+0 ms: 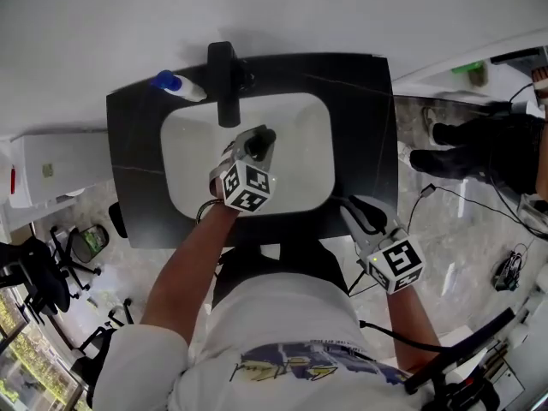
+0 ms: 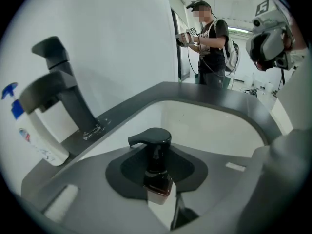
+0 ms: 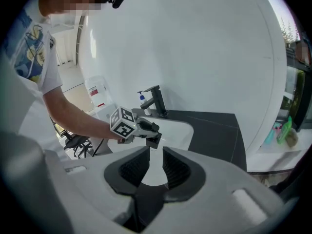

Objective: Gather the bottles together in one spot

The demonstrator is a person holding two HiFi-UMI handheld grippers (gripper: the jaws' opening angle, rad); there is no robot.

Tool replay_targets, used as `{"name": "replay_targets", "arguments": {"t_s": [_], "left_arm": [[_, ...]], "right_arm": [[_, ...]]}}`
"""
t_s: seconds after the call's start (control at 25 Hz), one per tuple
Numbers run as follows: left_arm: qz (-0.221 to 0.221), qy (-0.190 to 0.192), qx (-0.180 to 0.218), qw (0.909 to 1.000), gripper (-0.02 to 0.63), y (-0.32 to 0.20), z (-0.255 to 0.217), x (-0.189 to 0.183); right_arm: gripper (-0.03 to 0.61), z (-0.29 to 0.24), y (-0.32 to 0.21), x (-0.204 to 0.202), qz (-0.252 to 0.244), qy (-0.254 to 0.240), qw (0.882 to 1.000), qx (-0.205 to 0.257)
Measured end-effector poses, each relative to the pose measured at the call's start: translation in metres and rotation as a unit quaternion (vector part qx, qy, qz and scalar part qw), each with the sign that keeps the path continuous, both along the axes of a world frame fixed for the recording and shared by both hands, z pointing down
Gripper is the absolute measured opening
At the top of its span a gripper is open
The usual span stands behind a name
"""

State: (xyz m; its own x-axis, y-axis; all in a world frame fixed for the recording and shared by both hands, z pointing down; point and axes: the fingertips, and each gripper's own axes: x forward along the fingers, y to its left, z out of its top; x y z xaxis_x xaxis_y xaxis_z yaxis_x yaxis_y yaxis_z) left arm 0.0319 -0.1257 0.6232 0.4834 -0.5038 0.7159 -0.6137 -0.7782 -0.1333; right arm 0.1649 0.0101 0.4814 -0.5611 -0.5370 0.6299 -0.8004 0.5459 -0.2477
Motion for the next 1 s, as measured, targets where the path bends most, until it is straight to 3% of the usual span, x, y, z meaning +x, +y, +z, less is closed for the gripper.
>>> {"name": "replay_targets", "arguments": {"t_s": [0.4,0.8,1.0], "left_arm": [[-0.093,0.104,0.038,0.9895,0.094,0.006,-0.074,-0.065],[-0.195,0.127,0.092,0.9682,0.094,-0.006,-0.13,-0.156],[-0.25,0.134,0.109,0.9528,0.094,-0.028,-0.143,-0.197]], "right_arm": [[0.083,-0.006,-0.003,-0.045,-0.047,-0.008,0.999,0.015],[0.083,-0.011,-0.009,-0.073,-0.089,-0.005,0.996,0.02],[0.083,-0.011,-0.012,-0.081,-0.106,-0.005,0.994,0.021]]}}
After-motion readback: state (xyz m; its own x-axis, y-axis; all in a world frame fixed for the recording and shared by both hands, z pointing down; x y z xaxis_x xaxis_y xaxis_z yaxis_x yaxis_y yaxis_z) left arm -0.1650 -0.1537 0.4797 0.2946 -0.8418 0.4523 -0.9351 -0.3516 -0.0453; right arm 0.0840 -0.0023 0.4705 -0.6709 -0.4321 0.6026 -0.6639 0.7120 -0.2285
